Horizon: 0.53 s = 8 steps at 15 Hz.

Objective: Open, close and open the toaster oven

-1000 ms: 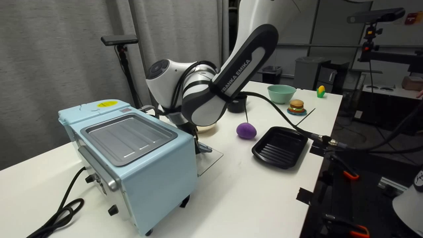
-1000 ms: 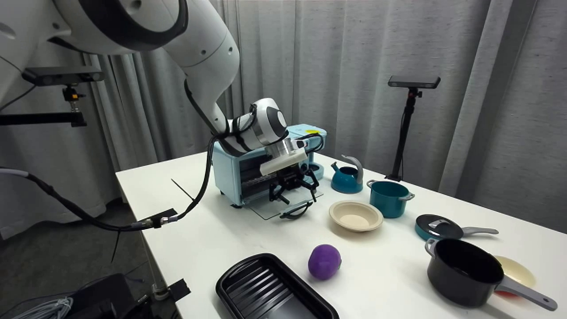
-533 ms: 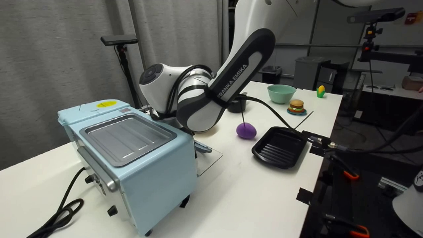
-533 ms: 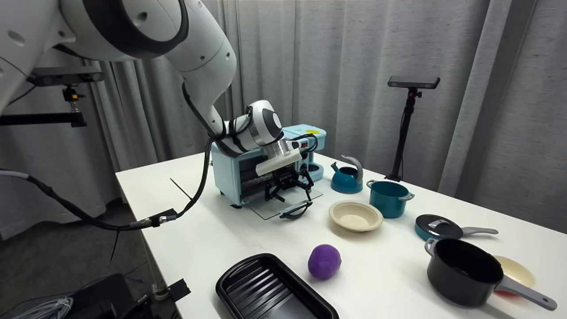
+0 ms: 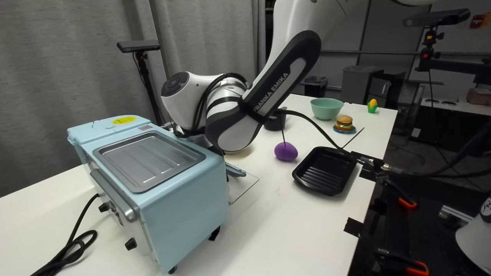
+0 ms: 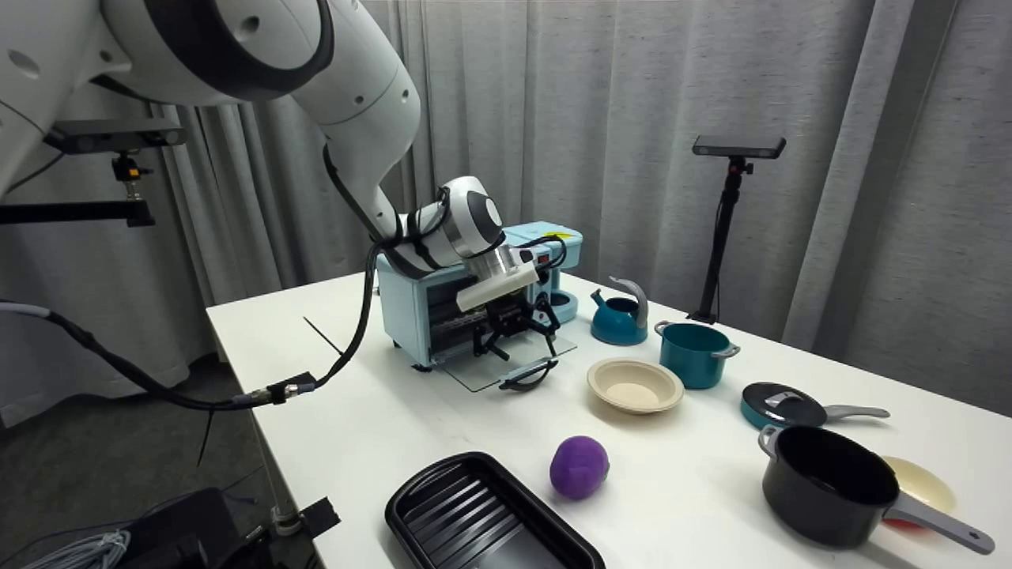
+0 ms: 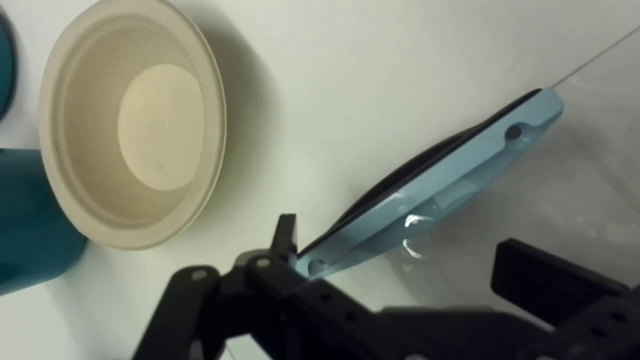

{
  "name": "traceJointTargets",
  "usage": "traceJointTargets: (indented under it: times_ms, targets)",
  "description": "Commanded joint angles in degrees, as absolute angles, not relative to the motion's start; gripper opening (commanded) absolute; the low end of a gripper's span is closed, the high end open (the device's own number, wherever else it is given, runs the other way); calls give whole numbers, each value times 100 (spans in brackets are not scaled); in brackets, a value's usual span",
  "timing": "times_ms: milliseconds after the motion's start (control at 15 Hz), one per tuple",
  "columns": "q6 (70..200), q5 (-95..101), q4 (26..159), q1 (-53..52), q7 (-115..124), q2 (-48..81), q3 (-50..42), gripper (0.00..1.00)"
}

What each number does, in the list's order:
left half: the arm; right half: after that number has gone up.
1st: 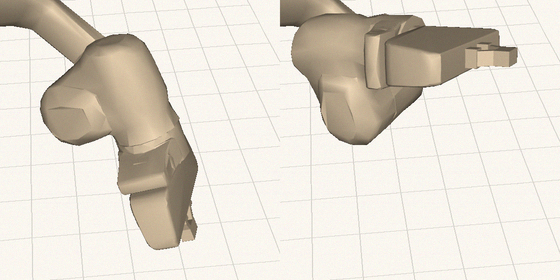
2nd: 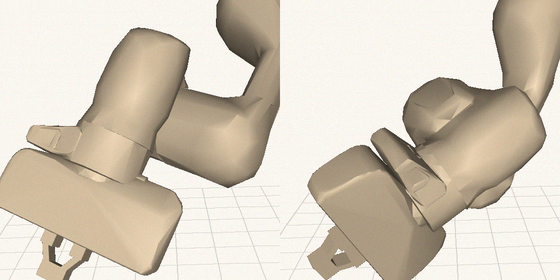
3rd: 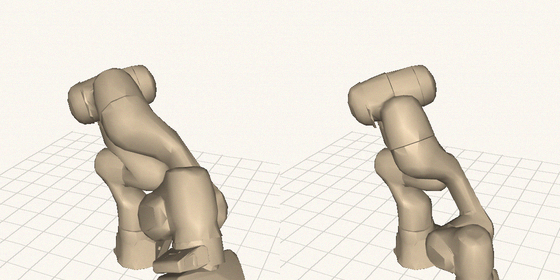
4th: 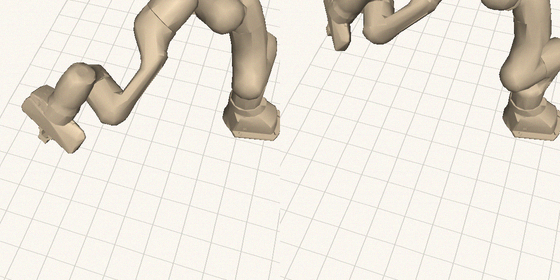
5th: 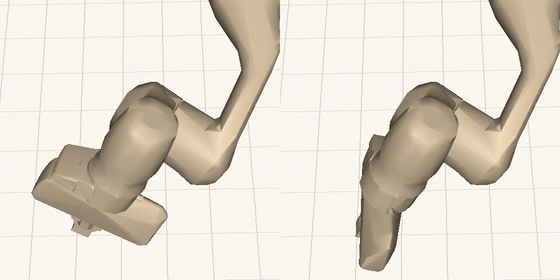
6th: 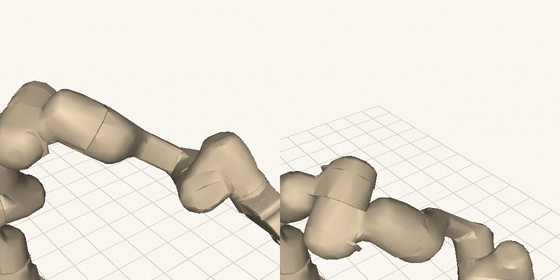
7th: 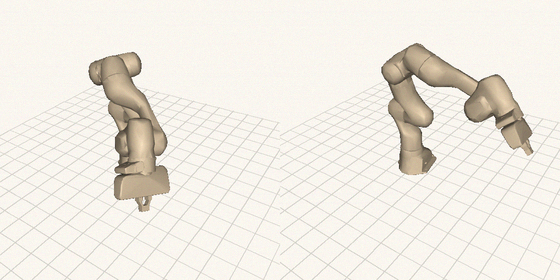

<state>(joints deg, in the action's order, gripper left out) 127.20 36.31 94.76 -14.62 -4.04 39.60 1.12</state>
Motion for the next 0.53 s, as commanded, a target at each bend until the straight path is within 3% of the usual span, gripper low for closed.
traceJointTargets:
  times_ms: [0,467]
  targets:
    - [12664,3797,9709,-1535,-442,3684,102,100]
    - [12867,3842,10102,-1348,-525,3108,124,100]
